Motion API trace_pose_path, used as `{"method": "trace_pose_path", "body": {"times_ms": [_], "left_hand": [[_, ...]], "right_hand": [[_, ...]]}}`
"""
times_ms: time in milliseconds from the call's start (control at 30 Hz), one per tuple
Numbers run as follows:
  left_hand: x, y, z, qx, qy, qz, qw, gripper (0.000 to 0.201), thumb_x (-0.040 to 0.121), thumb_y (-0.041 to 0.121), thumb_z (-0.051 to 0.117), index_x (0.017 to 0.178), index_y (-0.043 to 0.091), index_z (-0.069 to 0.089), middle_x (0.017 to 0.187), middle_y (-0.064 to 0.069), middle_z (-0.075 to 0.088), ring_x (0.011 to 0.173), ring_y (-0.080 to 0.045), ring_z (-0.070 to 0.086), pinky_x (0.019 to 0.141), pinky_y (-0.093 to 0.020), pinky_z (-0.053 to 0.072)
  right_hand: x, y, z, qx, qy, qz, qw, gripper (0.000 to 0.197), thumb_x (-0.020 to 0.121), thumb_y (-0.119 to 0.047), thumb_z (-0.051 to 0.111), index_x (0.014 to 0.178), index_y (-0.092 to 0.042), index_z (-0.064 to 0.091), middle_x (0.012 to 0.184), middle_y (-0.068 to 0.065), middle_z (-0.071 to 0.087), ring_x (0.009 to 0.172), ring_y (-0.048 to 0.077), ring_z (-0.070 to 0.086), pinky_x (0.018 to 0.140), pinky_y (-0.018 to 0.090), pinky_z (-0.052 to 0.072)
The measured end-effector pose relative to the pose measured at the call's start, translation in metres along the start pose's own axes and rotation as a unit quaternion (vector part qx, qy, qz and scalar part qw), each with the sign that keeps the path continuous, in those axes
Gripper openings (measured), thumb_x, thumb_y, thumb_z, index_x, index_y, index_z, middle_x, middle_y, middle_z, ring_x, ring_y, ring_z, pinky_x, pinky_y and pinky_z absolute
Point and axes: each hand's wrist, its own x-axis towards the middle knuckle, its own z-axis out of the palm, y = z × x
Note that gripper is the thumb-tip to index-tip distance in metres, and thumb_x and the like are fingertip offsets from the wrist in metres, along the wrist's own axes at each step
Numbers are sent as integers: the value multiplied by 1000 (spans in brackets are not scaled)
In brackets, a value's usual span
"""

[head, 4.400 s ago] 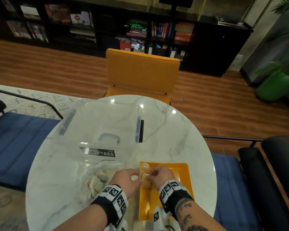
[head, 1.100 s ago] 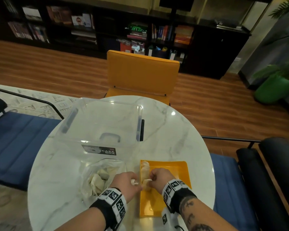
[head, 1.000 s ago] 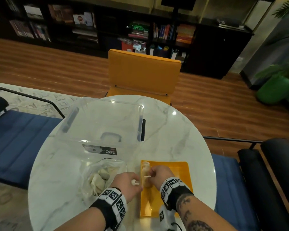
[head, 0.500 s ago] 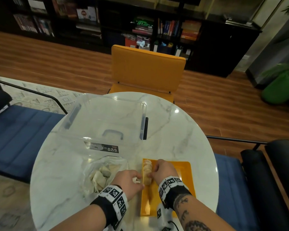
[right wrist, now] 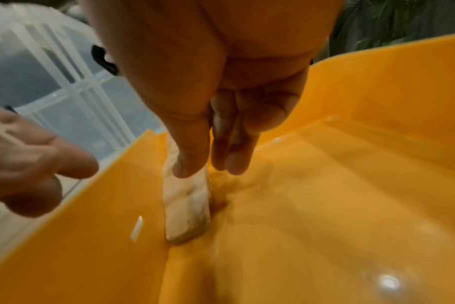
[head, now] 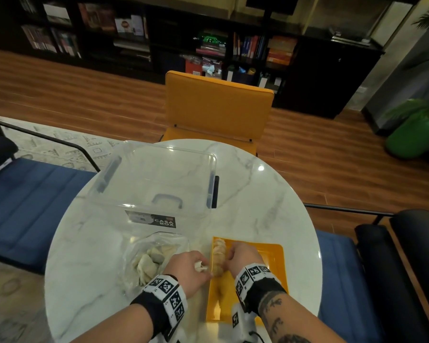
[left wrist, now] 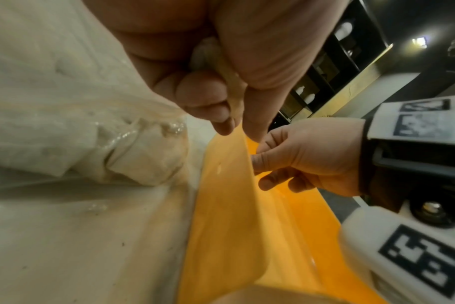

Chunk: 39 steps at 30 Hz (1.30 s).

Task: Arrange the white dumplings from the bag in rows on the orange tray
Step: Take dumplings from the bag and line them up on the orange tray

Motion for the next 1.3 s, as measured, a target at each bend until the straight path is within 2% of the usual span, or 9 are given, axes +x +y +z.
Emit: {"method": "trace_pose_path", "body": {"times_ms": [167, 233, 300, 400, 500, 600, 800, 967, 1300], "left_hand": [[-9, 9, -12, -200, -17, -18, 979, 18, 76, 28, 67, 93, 32, 61, 92, 0, 70, 72, -14, 66, 64, -26, 53], [-14, 19, -17, -365, -53, -47, 928, 24, 81, 7, 60, 104, 14, 60, 92, -18, 68, 67, -23, 63, 61, -33, 54], [-22, 30, -25, -472, -94, -42, 875, 27, 86, -11, 49, 109, 3, 56, 91, -19, 65, 71, -27, 62, 61, -34, 56], [-31, 43, -31, -512, -143, 13, 847, 27, 88, -5, 55, 115, 1, 50, 93, -15, 67, 80, -28, 66, 74, -38, 57], [-38, 53, -35, -468, -153, 59, 869, 49, 78, 14, 66, 123, 10, 49, 98, -10, 68, 79, -19, 70, 80, -40, 57], [-40, 61, -35, -434, -144, 71, 887, 45, 86, 0, 66, 125, 14, 49, 95, -4, 66, 75, -11, 70, 79, -40, 59], [-47, 61, -41, -419, -161, 76, 890, 29, 86, 15, 73, 111, 7, 61, 99, -12, 72, 95, -28, 72, 79, -38, 59], [-44, 59, -37, -390, -130, 95, 907, 3, 90, 10, 67, 91, 9, 64, 84, -7, 70, 76, -21, 70, 67, -35, 57], [-19, 22, -18, -296, 7, 1, 955, 12, 91, 21, 64, 85, 11, 66, 74, -6, 70, 52, -17, 60, 51, -28, 50]], "right_hand": [[-27, 3, -29, 32, 22, -66, 997, 13, 85, -29, 71, 83, -27, 58, 86, -5, 66, 76, 14, 61, 62, 26, 49], [-45, 2, -39, 85, 28, -118, 989, 10, 88, -31, 69, 92, -29, 61, 90, -11, 64, 79, 7, 60, 66, 20, 47], [-65, 0, -48, 124, 36, -162, 978, 13, 92, -32, 65, 104, -32, 62, 92, -14, 63, 77, -1, 57, 66, 13, 42], [-90, -4, -61, 180, 64, -198, 962, 22, 92, -37, 64, 114, -36, 63, 95, -13, 63, 74, 2, 58, 68, 14, 45], [-104, -6, -70, 203, 86, -213, 952, 22, 87, -40, 69, 109, -41, 65, 95, -11, 61, 78, 5, 61, 74, 18, 51], [-111, -6, -76, 186, 108, -217, 952, 5, 85, -37, 71, 89, -37, 69, 90, -9, 62, 79, 3, 59, 70, 12, 44], [-113, -3, -85, 211, 118, -204, 949, 11, 88, -35, 68, 78, -30, 69, 78, -9, 69, 75, 2, 61, 66, 16, 46], [-111, -1, -92, 218, 121, -213, 945, 8, 87, -32, 71, 80, -29, 70, 70, -10, 69, 69, 1, 62, 63, 14, 46], [-78, 10, -64, 108, 55, -156, 980, 15, 92, -30, 65, 79, -34, 59, 70, -14, 59, 67, 1, 54, 59, 13, 39]]}}
